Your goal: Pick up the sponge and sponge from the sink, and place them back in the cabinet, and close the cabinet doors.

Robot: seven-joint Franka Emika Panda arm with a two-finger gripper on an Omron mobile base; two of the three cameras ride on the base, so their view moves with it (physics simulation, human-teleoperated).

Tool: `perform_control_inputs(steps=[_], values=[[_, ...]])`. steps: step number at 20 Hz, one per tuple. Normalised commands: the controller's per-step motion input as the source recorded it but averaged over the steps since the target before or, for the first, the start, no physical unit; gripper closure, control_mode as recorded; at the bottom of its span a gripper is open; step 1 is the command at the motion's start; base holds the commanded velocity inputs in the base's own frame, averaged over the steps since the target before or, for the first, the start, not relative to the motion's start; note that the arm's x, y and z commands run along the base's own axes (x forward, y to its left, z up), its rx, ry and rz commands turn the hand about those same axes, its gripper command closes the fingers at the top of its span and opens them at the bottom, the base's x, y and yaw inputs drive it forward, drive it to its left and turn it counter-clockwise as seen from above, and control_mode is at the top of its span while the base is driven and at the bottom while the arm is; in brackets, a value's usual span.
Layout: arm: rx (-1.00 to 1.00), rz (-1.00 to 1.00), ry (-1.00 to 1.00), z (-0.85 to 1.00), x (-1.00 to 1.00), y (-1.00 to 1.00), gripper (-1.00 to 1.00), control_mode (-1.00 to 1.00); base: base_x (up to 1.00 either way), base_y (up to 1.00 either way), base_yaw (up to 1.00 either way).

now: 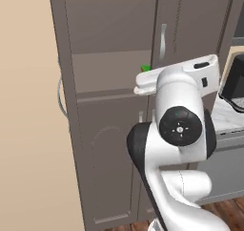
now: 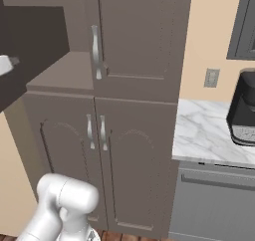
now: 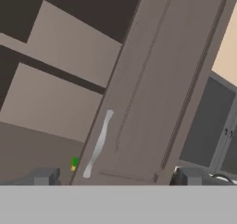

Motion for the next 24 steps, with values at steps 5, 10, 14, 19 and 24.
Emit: perform_control_inputs(steps=[5,10,14,19,24], values=[[0.00,0.00,-0.10,0.00,-0.60,0.09,-1.00,-1.00,0.00,0.00,0.00],[0.03,-0.01,-0.10,0.00,-0.59,0.11,-1.00,-1.00,0.00,0.00,0.00],[0.06,-0.06,-0.08,0.00,-0.48,0.30,-1.00,-1.00,0.00,0.00,0.00],[0.08,-0.10,-0.09,0.00,-0.35,0.34,-1.00,-1.00,0.00,0.00,0.00],[0.15,-0.05,-0.10,0.00,-0.26,0.09,-1.00,-1.00,0.00,0.00,0.00]])
